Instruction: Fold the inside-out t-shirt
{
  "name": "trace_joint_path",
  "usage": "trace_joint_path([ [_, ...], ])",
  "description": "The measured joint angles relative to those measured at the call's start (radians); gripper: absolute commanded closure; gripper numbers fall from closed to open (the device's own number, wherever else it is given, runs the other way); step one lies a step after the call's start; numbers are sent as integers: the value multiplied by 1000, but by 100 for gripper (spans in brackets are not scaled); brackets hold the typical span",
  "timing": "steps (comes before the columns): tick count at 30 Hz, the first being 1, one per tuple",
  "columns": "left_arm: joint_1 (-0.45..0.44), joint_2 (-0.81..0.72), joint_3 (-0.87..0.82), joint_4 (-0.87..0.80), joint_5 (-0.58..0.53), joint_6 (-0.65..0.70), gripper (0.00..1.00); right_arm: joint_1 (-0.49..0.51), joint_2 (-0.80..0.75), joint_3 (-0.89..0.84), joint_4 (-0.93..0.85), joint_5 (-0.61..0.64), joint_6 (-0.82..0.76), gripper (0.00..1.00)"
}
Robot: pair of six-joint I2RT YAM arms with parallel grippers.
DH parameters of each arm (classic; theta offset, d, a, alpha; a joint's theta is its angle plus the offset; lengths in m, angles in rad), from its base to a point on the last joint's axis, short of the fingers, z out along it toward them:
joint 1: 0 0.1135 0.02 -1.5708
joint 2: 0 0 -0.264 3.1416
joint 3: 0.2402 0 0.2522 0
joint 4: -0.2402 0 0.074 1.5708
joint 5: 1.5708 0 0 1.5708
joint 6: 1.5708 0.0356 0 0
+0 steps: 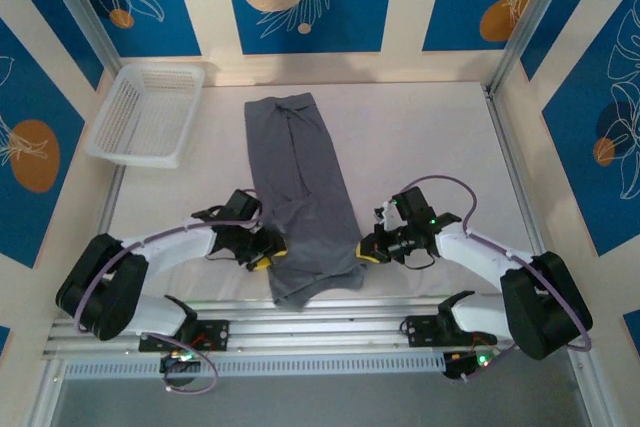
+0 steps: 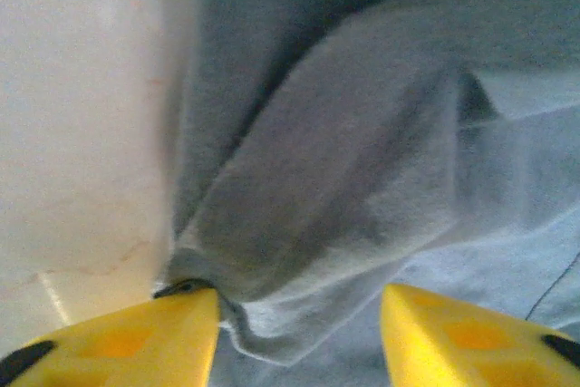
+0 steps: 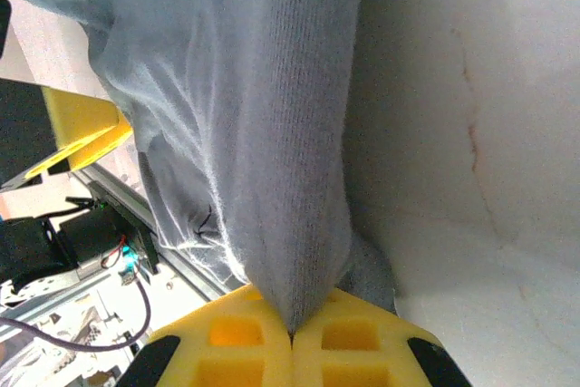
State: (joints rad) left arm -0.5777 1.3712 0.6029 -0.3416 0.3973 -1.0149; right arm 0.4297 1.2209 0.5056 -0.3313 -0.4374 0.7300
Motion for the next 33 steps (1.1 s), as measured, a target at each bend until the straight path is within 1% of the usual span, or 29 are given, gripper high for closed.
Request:
trace_joint_path([
  [2,-15,-4,19,-25,-20,8,34,-6,2,2,-9,0,-7,100],
  [7,-23,-82,23,-146,-114,19,34,-6,2,3,-29,0,-26,100],
  [10,-23,-122,-4,-147,-137,13,37,-6,2,3,-32,2,-32,100],
  [13,-26,-86,-31,-79,-132,-4,45,-6,2,3,-32,3,-35,100],
  [14,-31,-56,-29,-56,-130,-3,51,-7,2,3,-32,3,-36,100],
  [16,-33,-16,-5,-85,-138,-7,65,-7,2,3,-33,3,-40,100],
  [18,-34,8,18,-126,-151,-5,88,-7,2,3,-37,4,-44,100],
  [19,-35,13,23,-143,-160,-8,94,-7,2,3,-39,4,-44,100],
  [20,-35,14,23,-153,-164,-9,97,-7,2,3,-42,5,-45,100],
  [23,-66,34,21,-34,-135,-12,97,-7,2,3,-51,11,-47,100],
  [25,-81,38,19,14,-123,-19,95,-7,2,3,-55,14,-47,100],
  [28,-89,16,19,42,-118,-27,87,-7,2,3,-55,16,-47,100],
  [29,-90,4,19,43,-118,-29,83,-7,2,3,-55,16,-47,100],
  [31,-93,-29,12,48,-121,-34,69,-7,2,3,-55,16,-47,100],
  [33,-93,-50,2,51,-123,-42,57,-7,2,3,-55,16,-47,100],
])
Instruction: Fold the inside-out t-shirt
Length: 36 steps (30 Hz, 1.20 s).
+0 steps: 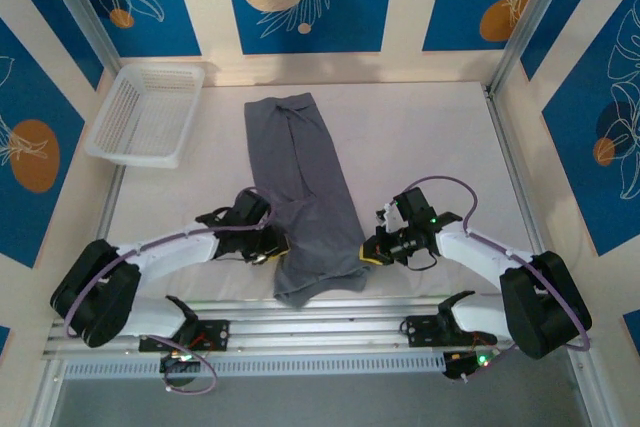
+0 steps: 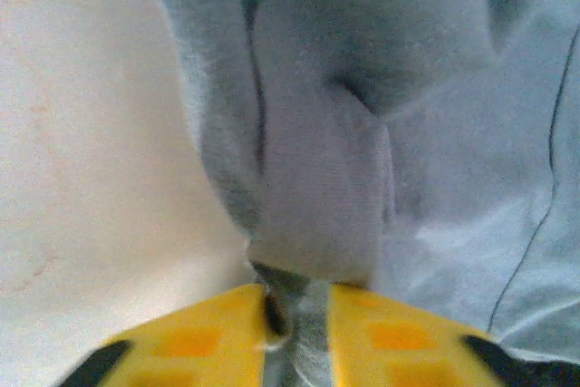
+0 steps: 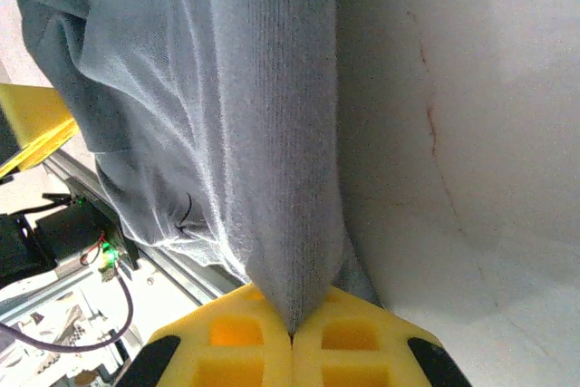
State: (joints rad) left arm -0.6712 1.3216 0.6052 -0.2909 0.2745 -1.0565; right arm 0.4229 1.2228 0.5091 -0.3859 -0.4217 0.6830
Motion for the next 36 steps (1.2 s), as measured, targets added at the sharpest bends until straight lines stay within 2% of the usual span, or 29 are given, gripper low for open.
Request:
trace_joint_path([
  [3,-1,-5,-13,0,-3,-11,56,0,0,0,0,0,0,100],
  [7,-1,-1,-18,13,-6,-12,61,0,0,0,0,0,0,100],
  [13,-11,32,-19,48,-6,-21,87,-2,0,0,0,3,1,100],
  [17,-19,27,-21,42,-16,-21,100,-11,-6,0,-4,10,4,100],
  [22,-21,-78,-68,5,-35,-24,100,-50,-52,-1,-32,16,3,100],
  [28,-55,-267,-115,-82,-44,-38,100,-53,-229,-2,-117,29,0,100],
  [32,-90,-305,-114,-97,-59,-46,100,-20,-307,3,-172,41,-2,100],
  [36,-93,-316,-71,-153,-94,-48,100,19,-290,77,-252,48,-4,100],
])
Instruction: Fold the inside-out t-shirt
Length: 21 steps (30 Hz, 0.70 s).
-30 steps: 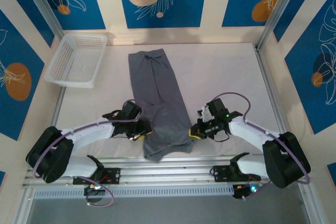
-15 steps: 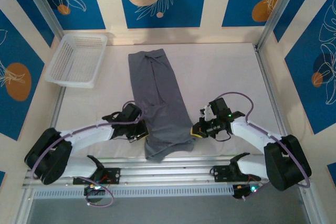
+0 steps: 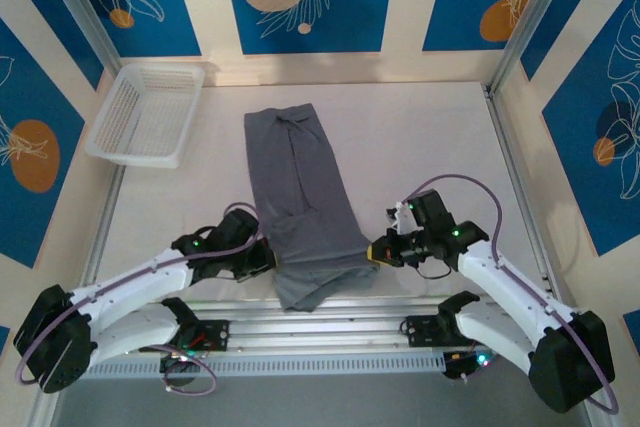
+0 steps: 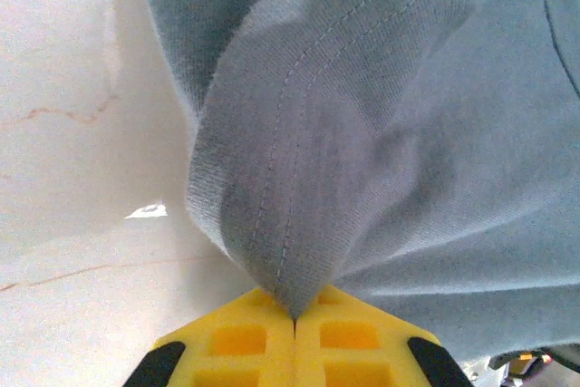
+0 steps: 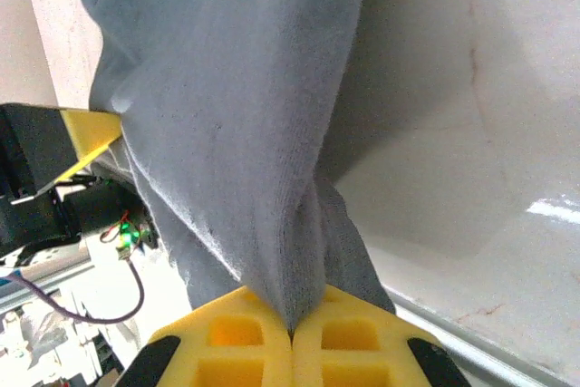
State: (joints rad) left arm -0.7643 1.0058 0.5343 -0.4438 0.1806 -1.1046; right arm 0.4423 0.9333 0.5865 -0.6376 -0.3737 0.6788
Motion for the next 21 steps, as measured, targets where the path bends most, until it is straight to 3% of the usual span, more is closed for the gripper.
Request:
trace_joint_path([
  [4,27,-17,110,-55,-48,7,100,24,79,152,-19,8,0,100],
  [8,130,23,222,-65,-59,51,100,27,224,341,19,36,-4,100],
  [14,234,302,500,-96,-56,212,100,-11,504,598,87,65,-8,100],
  [21,418,530,672,-95,0,298,100,-39,793,894,94,76,-14,100],
])
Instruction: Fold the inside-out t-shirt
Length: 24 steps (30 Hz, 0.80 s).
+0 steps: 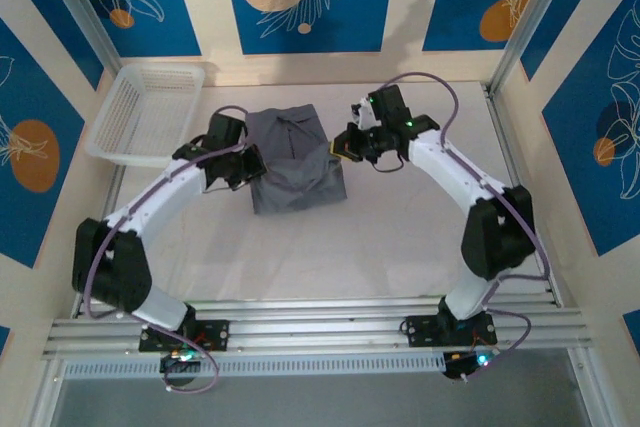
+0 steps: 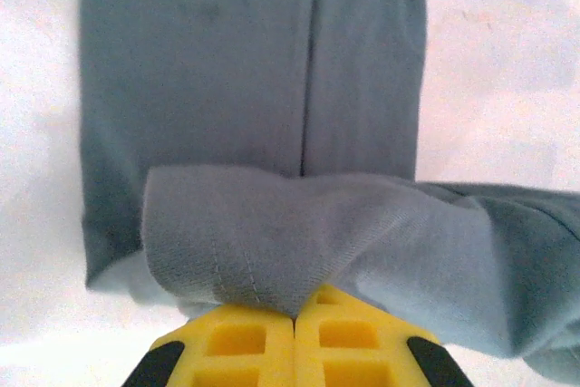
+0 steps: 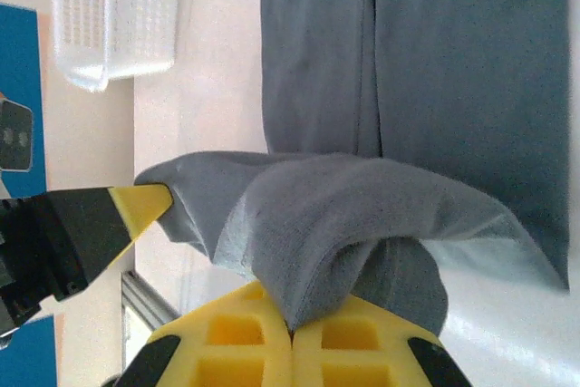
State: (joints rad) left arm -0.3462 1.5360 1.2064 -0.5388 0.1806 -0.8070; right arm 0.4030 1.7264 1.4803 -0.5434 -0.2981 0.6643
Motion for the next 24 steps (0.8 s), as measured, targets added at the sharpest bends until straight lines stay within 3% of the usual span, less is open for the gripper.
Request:
trace_joint_path([
  [10,110,256,217,-4,105,67,100,-9,312,412,-95,8,12,97],
  [11,117,278,233,-5,111,72,99,-11,341,453,-109,11,12,93],
  [13,127,320,267,-5,122,82,92,-13,395,524,-131,11,14,73],
  [16,140,388,314,2,138,92,64,-19,506,672,-188,15,6,49],
  [18,148,429,341,2,148,103,56,-25,600,818,-268,29,-8,43],
  [21,164,442,351,2,151,119,54,-44,719,1049,-417,58,-55,40],
  [24,180,416,339,6,151,138,54,-70,725,1109,-538,93,-130,40],
])
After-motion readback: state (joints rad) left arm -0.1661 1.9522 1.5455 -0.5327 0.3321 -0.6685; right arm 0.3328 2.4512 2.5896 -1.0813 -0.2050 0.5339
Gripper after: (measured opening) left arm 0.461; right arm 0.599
